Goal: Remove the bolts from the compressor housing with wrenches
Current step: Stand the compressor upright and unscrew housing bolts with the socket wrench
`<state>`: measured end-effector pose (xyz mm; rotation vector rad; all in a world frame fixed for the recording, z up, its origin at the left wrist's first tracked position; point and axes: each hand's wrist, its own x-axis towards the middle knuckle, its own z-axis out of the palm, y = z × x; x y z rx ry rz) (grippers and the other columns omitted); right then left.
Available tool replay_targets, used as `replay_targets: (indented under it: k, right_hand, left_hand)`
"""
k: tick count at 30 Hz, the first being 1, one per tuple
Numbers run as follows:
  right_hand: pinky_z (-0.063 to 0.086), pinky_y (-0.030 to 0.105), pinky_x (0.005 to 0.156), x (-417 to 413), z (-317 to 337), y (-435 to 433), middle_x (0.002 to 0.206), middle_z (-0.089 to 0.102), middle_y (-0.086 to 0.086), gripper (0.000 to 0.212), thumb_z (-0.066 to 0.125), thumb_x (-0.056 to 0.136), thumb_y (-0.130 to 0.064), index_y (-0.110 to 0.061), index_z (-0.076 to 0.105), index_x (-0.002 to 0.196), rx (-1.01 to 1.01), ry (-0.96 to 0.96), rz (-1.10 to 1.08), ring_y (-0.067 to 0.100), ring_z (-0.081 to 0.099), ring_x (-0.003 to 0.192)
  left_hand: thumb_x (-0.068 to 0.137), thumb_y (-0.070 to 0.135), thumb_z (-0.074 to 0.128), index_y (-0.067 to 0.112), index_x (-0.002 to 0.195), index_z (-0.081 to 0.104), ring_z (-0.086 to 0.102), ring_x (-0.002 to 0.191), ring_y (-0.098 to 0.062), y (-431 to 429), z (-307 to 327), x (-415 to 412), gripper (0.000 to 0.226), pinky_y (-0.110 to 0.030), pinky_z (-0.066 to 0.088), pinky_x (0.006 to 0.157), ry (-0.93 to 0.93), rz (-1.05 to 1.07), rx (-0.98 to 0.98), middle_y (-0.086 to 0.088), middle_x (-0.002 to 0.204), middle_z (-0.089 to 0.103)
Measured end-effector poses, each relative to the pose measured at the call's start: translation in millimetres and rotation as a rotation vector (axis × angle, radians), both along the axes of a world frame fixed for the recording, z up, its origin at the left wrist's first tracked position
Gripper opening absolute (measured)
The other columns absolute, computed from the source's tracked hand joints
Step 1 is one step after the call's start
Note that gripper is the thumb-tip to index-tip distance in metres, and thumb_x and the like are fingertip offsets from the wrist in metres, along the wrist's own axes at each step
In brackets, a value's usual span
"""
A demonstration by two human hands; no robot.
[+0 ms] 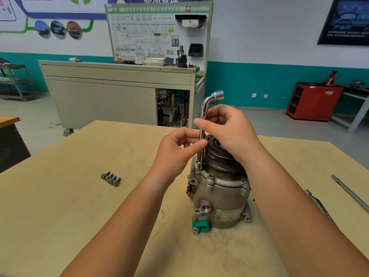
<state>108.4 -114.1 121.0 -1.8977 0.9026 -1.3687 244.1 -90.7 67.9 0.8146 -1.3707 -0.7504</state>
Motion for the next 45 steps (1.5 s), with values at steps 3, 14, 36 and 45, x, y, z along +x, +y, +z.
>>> replay_targets:
  k: [3,14,36,45]
  right_hand:
    - [0.046,0.010,0.059,1.0,0.4,0.3,0.068,0.062,-0.014,0.020,0.078,0.072,-0.032,-0.027,0.059,0.076,-0.011,0.011,-0.014,-0.006,0.058,0.063]
    - [0.046,0.008,0.052,-2.0,-0.6,3.1,0.070,0.066,-0.009,0.003,0.070,0.082,-0.017,-0.019,0.068,0.080,0.001,-0.055,0.047,-0.003,0.061,0.063]
    - [0.044,0.014,0.057,6.5,-1.7,-2.9,0.070,0.062,-0.012,0.026,0.082,0.067,-0.035,-0.029,0.057,0.074,0.024,-0.003,-0.095,-0.006,0.058,0.061]
    - [0.041,0.010,0.043,4.2,-1.2,2.6,0.057,0.054,-0.010,0.024,0.080,0.072,-0.028,-0.022,0.057,0.066,0.003,-0.055,-0.107,-0.005,0.051,0.044]
  left_hand:
    - [0.079,0.006,0.073,0.023,0.077,0.065,0.053,0.077,-0.020,0.4,0.4,-1.1,0.019,-0.038,0.046,0.078,-0.012,-0.004,0.002,0.011,0.068,0.063]
    - [0.094,0.006,0.054,0.022,0.097,0.068,0.062,0.089,-0.004,7.7,0.6,2.8,0.021,-0.014,0.047,0.077,-0.073,-0.049,-0.023,0.011,0.089,0.071]
    - [0.083,0.001,0.069,0.017,0.084,0.061,0.053,0.086,-0.046,4.0,1.1,-8.2,0.017,-0.058,0.045,0.084,0.010,-0.004,-0.037,-0.009,0.082,0.062]
    - [0.094,0.006,0.055,0.023,0.092,0.067,0.059,0.078,0.006,6.0,-3.5,-4.6,0.021,-0.008,0.043,0.067,-0.015,-0.002,-0.038,0.018,0.080,0.069]
